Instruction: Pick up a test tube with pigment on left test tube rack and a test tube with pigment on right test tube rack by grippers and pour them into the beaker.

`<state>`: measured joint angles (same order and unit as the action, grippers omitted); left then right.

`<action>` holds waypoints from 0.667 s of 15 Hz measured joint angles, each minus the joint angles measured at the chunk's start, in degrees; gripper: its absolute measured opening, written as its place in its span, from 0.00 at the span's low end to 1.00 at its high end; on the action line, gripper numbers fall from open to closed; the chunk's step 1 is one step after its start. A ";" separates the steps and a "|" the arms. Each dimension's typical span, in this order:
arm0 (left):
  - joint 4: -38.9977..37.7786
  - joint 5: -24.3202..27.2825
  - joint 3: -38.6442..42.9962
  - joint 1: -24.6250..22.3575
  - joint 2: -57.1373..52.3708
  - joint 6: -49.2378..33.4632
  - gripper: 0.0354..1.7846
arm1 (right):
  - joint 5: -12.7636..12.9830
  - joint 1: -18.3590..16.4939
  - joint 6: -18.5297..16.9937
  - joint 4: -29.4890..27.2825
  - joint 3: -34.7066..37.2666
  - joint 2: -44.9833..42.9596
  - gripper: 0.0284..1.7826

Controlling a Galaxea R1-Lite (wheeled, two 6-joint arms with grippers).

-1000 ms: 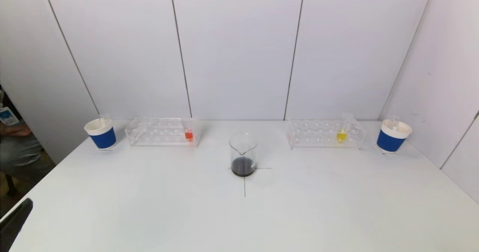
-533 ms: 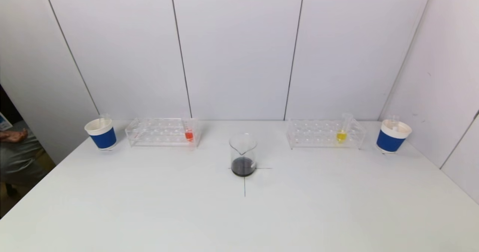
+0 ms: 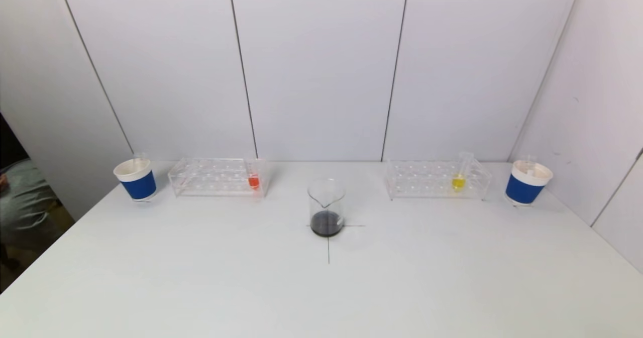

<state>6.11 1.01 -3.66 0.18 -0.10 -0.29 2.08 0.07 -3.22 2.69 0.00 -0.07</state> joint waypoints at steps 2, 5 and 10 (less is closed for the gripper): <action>-1.56 -1.01 1.32 -0.05 -0.01 0.56 0.99 | -0.02 0.00 -0.02 0.00 0.00 0.00 0.99; -6.40 -1.01 3.24 -0.09 -0.01 0.24 0.99 | -0.05 -0.02 0.02 -0.02 0.00 0.07 0.99; -6.62 -0.85 3.66 -0.07 -0.01 0.29 0.99 | -0.02 -0.02 -0.02 0.00 0.00 10.73 0.99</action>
<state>-0.51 0.16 0.00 0.11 -0.11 0.00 2.06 0.05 -3.24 2.69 0.00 10.65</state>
